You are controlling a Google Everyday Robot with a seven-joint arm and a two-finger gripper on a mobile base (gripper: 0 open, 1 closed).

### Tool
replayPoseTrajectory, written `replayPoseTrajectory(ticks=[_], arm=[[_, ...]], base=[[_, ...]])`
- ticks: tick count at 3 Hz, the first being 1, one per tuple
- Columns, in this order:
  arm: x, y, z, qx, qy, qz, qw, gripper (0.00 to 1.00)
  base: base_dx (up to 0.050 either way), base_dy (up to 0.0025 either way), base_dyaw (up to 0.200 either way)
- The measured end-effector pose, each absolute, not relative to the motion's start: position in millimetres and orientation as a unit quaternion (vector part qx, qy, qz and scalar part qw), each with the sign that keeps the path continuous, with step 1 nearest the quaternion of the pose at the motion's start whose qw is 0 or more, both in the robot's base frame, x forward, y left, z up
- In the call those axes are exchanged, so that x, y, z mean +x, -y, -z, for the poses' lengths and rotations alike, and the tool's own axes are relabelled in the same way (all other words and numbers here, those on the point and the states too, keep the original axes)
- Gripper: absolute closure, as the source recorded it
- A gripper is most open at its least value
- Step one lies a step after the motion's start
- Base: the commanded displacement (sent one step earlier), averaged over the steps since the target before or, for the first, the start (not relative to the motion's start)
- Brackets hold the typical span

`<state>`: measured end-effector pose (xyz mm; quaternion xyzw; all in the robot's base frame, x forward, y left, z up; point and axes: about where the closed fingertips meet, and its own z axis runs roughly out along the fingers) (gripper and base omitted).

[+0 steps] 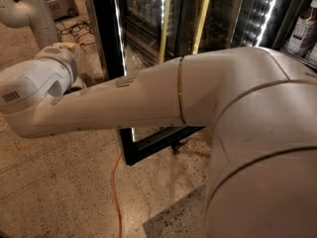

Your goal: Close left fridge door

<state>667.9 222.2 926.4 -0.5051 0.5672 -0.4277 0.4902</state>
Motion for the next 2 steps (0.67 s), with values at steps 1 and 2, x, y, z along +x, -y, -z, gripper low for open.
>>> replayPoseTrajectory(ticks=[1,2], arm=[[676,-207,-924,-0.503,-0.572,0.482,0.432,1.0],[679,-189,-924,-0.493,-0.575,0.529,0.382,1.0]], base=[[0.0,0.0,0.0],[0.0,0.0,0.0]])
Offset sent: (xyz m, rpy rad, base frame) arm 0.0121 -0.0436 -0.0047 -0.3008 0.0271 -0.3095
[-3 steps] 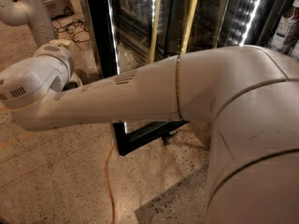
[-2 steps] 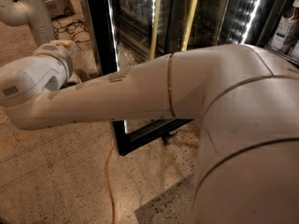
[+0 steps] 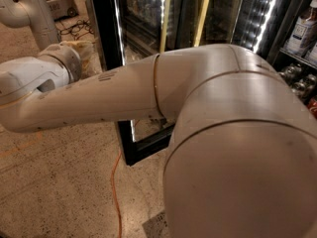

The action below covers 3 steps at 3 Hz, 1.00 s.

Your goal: Close left fridge door

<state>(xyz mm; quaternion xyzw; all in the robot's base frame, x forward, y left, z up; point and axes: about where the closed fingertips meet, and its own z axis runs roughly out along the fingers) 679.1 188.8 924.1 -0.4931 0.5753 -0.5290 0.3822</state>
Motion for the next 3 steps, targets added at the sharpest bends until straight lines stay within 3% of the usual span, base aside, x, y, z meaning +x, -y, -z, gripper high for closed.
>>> replayPoseTrajectory(ticks=[3], arm=[[686.2,-179.6,-922.3,-0.481,-0.566,0.576,0.34,1.0]], base=[[0.0,0.0,0.0]])
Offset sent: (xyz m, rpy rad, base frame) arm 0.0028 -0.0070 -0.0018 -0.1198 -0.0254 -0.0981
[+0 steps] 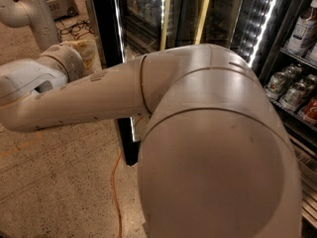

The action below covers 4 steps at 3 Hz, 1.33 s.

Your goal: Close left fridge door

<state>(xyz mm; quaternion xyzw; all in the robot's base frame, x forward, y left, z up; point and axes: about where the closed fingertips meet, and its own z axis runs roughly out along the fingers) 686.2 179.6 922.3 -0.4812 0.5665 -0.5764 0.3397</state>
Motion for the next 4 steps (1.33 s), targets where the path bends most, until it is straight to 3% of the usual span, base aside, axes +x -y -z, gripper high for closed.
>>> replayPoseTrajectory(ticks=[2,4], arm=[[686.4,-179.3,-922.2,-0.481,-0.566,0.577,0.339,1.0],[686.4,-179.3,-922.2,-0.481,-0.566,0.577,0.339,1.0]], base=[[0.0,0.00002,-0.197],[-0.038,0.00214,-0.124]])
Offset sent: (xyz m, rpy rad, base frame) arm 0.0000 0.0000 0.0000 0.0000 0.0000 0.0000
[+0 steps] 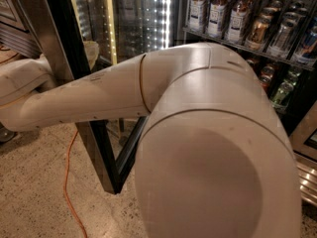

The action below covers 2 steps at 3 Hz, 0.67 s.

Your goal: Close left fridge door

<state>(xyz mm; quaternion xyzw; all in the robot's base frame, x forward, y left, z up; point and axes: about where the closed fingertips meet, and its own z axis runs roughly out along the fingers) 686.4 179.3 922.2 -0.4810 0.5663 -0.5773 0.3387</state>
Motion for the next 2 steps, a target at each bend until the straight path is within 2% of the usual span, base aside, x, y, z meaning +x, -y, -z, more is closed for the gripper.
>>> replayPoseTrajectory(ticks=[2], arm=[[686.4,-179.4,-922.2,-0.481,-0.566,0.577,0.339,1.0]], base=[[-0.032,0.00242,-0.154]])
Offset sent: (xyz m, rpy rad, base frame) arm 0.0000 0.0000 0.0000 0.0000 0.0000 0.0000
